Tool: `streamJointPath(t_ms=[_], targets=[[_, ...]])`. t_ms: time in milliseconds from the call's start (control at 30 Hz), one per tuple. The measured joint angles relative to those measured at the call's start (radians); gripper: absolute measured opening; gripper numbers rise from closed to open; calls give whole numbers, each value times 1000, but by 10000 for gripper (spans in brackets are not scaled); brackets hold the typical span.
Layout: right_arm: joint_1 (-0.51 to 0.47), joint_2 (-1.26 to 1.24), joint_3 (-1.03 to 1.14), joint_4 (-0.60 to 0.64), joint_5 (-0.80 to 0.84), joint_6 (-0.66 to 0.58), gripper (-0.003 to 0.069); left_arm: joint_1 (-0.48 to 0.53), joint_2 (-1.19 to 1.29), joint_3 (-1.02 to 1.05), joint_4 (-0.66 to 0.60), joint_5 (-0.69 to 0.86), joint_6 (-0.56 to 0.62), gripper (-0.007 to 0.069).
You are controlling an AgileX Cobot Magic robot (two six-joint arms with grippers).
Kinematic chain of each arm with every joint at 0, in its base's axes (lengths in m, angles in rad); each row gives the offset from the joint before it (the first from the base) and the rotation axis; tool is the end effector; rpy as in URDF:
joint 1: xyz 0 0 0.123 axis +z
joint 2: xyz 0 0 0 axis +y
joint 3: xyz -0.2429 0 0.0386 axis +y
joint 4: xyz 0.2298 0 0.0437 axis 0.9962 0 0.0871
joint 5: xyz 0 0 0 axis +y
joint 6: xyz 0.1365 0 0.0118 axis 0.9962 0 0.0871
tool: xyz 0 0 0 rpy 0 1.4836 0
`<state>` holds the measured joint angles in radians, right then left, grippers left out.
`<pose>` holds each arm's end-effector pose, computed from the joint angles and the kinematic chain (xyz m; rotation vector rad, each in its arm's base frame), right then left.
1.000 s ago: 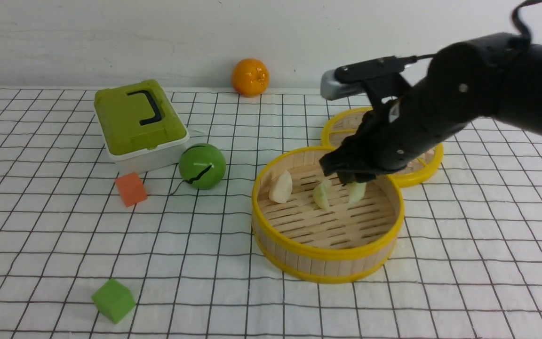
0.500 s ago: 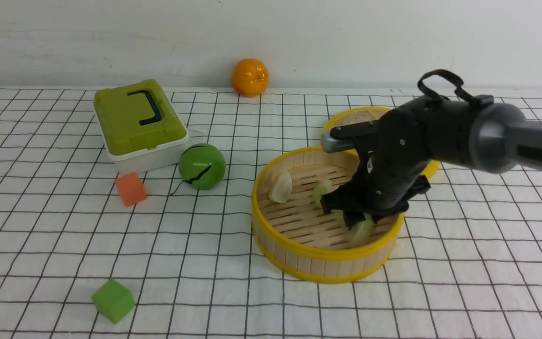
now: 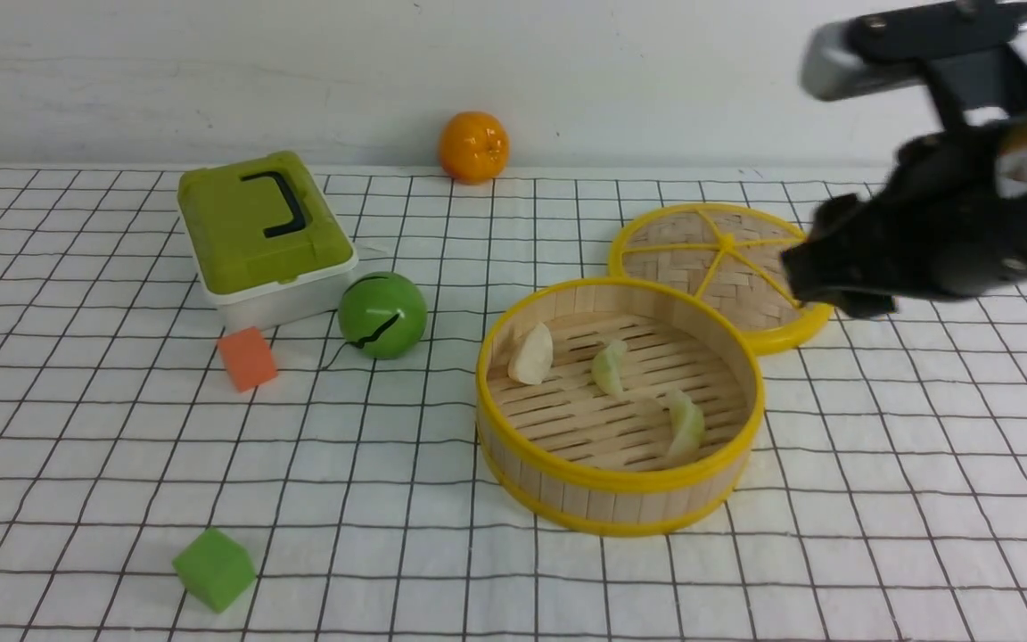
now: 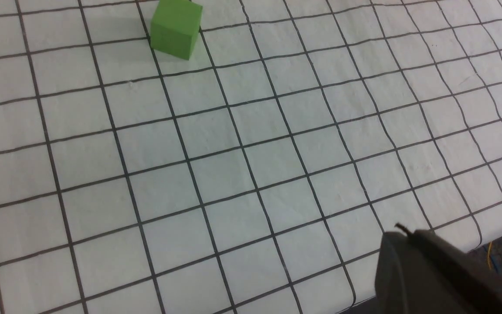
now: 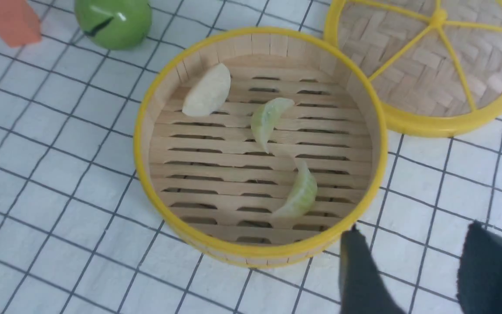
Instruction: Put the dumplings into the steamer on the table with the white tablecloth.
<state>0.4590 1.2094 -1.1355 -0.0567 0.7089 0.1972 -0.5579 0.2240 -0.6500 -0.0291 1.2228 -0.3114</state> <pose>0.2602 0.1229 0.3027 -0.3268 2.2572 0.2822 0.0547 -0.0385 0.2600 0.2893 2.3105 -0.4841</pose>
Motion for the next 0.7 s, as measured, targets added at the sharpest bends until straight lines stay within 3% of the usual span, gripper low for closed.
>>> streamJointPath(t_ms=[200, 233, 700], targets=[[0, -282, 221, 0, -72, -27, 15, 0, 0, 0, 0, 1, 0, -12], [0, -318, 245, 0, -81, -28, -5, 0, 0, 0, 0, 1, 0, -12], [0, -861, 417, -7, -75, -34, -22, 0, 0, 0, 0, 4, 0, -1]])
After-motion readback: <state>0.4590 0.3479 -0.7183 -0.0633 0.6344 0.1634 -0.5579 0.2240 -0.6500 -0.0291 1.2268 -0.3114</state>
